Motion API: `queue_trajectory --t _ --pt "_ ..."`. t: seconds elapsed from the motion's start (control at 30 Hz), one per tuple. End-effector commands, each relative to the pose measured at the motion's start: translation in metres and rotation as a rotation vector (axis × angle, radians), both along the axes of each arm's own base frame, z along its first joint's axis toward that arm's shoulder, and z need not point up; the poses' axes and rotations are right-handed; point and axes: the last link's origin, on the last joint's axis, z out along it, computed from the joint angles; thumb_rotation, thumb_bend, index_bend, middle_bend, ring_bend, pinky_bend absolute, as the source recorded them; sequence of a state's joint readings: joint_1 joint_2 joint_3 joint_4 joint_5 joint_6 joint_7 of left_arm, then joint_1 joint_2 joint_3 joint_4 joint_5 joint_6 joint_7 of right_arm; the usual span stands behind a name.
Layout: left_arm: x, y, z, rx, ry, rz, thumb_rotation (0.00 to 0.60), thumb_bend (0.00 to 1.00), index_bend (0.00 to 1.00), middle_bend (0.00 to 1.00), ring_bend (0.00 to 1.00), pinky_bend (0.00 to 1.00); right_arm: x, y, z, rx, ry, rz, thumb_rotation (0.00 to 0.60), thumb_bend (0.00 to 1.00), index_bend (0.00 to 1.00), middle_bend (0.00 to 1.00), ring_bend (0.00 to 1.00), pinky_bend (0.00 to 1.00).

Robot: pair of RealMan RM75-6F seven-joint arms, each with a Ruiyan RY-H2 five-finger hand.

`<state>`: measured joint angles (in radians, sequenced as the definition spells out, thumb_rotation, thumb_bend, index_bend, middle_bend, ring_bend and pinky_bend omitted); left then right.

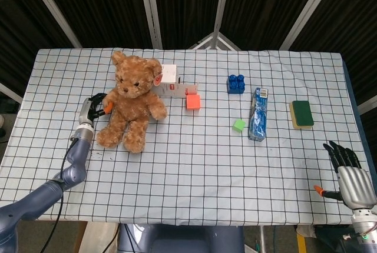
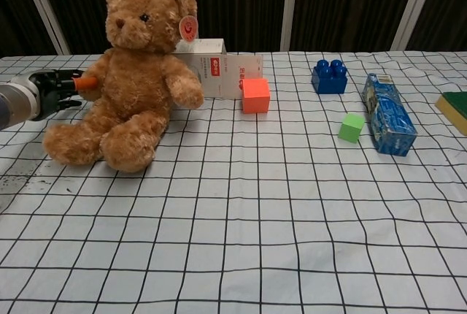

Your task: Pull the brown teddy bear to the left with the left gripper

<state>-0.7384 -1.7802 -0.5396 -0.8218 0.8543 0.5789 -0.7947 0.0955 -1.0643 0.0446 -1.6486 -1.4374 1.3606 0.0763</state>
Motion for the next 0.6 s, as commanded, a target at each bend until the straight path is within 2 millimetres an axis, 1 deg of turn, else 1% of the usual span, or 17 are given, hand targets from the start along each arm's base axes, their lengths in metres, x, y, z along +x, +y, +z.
queue_trajectory --t 0.03,0.2,0.3,0.33,0.4,0.5,0.6 --pt "0.017 0.002 0.004 0.039 -0.046 -0.036 0.600 0.59 0.51 0.39 0.00 0.00 0.000 0.000 0.000 -0.001 -0.001 0.000 0.600 0.11 0.02 0.00 0.00 0.00" --pt "0.033 0.001 0.009 0.069 -0.057 -0.090 0.600 0.59 0.51 0.39 0.00 0.00 0.000 0.001 0.000 -0.001 -0.003 0.001 0.600 0.11 0.02 0.00 0.00 0.00" --pt "0.033 -0.002 0.009 0.061 -0.042 -0.098 0.600 0.59 0.51 0.39 0.00 0.00 0.000 0.001 0.000 0.002 -0.005 0.001 0.600 0.11 0.02 0.00 0.00 0.00" --pt "0.032 -0.004 0.008 0.055 -0.033 -0.096 0.600 0.59 0.51 0.39 0.00 0.00 0.000 0.001 0.000 0.003 -0.005 0.001 0.600 0.11 0.02 0.00 0.00 0.00" --pt "0.013 -0.008 0.002 0.021 0.003 -0.051 0.600 0.59 0.51 0.39 0.00 0.00 0.001 0.002 0.002 -0.001 -0.009 0.002 0.600 0.11 0.02 0.00 0.00 0.00" --pt "-0.001 -0.009 -0.003 -0.001 0.031 -0.009 0.600 0.59 0.51 0.39 0.00 0.00 0.000 0.002 0.003 -0.003 -0.010 0.001 0.600 0.11 0.02 0.00 0.00 0.00" --pt "-0.010 -0.009 -0.007 -0.017 0.041 0.022 0.600 0.59 0.51 0.39 0.00 0.00 0.000 0.002 0.003 -0.005 -0.009 0.001 0.600 0.11 0.02 0.00 0.00 0.00"
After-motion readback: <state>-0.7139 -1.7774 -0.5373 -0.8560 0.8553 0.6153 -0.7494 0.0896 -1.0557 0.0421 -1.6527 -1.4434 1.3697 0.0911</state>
